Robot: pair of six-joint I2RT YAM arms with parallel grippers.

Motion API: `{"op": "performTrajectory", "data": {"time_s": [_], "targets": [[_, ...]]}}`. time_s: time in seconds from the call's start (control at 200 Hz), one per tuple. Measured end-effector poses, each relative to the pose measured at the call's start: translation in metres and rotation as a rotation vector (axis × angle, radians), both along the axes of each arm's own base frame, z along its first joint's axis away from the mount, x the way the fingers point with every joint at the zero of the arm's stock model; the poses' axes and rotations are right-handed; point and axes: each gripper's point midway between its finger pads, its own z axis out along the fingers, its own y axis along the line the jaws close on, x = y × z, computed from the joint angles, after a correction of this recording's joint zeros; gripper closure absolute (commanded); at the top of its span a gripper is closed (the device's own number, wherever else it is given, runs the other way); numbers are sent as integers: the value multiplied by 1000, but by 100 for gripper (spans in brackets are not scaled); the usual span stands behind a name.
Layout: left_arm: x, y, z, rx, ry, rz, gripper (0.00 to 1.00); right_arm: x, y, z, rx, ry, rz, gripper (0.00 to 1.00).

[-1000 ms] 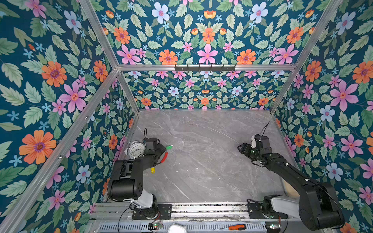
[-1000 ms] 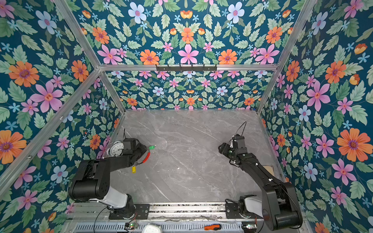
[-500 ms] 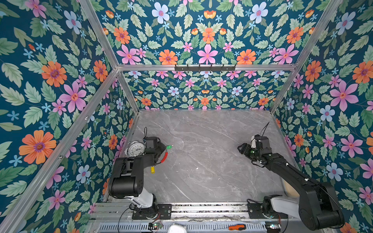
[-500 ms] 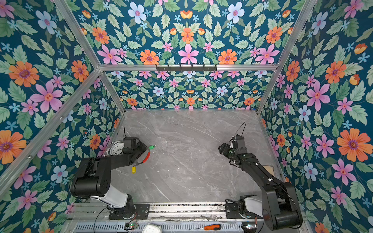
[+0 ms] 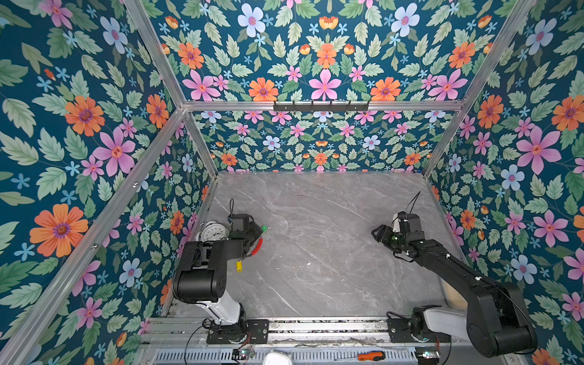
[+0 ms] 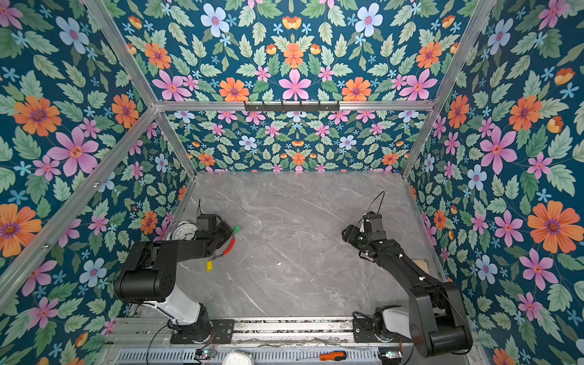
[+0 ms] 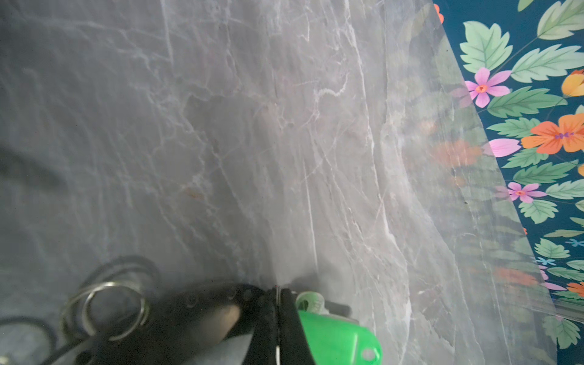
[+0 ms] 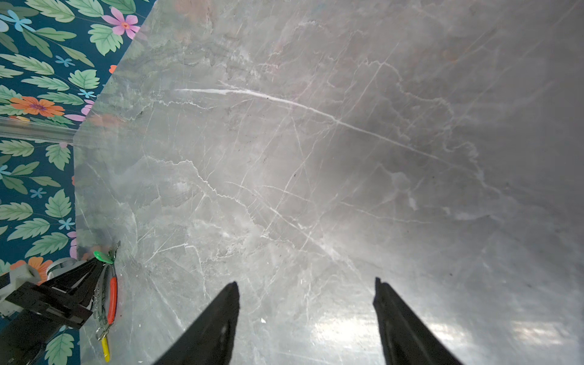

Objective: Remove the keys from the keyring
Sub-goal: 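Lift the keyring with the left gripper toward the right gripper while the right arm advances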

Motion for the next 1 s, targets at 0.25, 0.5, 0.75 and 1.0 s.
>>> {"op": "performTrajectory", "data": {"time_s": [0.25,0.5,0.75,1.0], "targets": [[1,-7,27,-24,-69,-34,100,0,2,5,10,-20,6,30],[-4,-54,90,-74,-235,-213,100,-4,15,16,112,-102,37,26],[-33,-139,165,-119,-432,-513,100,-14,38,43,209,-182,149,25],[-71,-206,219,-205,-597,-776,100,-44,67,88,258,-335,313,25]]}}
